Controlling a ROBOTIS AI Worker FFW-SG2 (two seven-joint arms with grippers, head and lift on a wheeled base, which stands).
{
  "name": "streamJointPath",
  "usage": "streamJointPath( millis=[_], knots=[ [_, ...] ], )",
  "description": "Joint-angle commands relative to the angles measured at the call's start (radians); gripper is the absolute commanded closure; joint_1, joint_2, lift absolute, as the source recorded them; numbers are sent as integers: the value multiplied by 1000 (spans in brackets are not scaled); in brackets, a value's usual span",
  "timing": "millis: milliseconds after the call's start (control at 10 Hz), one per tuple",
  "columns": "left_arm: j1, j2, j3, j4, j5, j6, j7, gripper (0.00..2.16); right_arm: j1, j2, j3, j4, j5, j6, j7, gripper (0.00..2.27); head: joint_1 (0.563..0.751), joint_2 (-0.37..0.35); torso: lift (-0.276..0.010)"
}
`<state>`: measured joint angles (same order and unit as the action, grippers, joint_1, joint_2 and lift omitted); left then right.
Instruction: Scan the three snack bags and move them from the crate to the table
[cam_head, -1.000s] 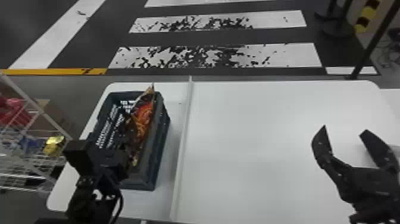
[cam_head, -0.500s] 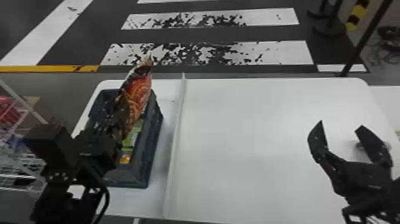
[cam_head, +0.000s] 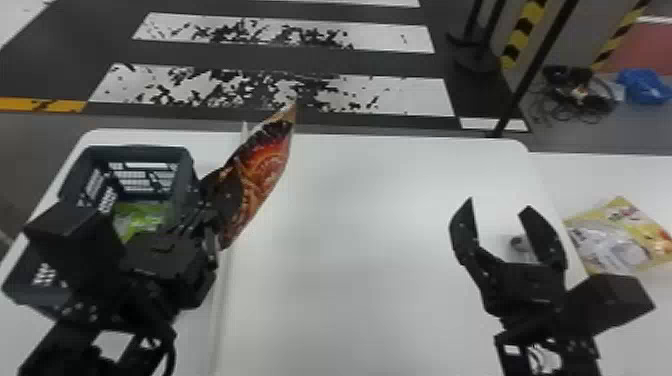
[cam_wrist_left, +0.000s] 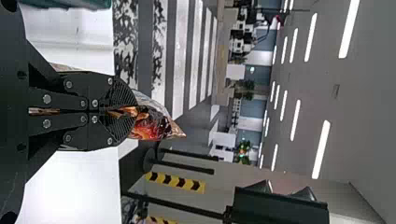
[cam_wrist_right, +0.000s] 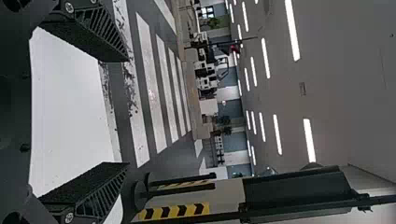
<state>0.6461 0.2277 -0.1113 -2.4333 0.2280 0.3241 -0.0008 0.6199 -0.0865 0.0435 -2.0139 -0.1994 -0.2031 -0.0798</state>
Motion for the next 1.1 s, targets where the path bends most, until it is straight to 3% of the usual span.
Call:
streamJointPath(
  millis=[0,100,300,500,600,700,800,1000],
  knots=[
    [-25,7,-71,17,-1,28,-4,2138,-3,-1,-2,0,0,0,0,93,695,-117,-62],
    [-32,10,-99,33,13,31,-11,2138,-3,-1,-4,-3,-2,0,0,93,695,-154,-62],
    [-66,1,-110,83,149,77,-73,2138,-5,1,-4,-3,-2,3,0,93,695,-202,-62],
    [-101,-16,-102,145,332,172,-186,2138,-11,1,4,-3,-2,3,0,93,695,-256,-62],
    [-115,-33,-99,186,382,194,-254,2138,-11,-1,4,-3,-2,3,0,93,695,-289,-62],
    [-155,-62,-64,264,517,307,-352,2138,-16,-2,7,-3,-2,3,0,93,695,-306,-62],
    [-186,-97,-61,335,531,353,-381,2138,-16,-2,9,-3,-2,3,0,93,695,-337,-62],
    [-269,-119,-80,514,498,341,-430,2138,-16,-7,9,-3,-2,3,0,93,695,-350,-62]
  ],
)
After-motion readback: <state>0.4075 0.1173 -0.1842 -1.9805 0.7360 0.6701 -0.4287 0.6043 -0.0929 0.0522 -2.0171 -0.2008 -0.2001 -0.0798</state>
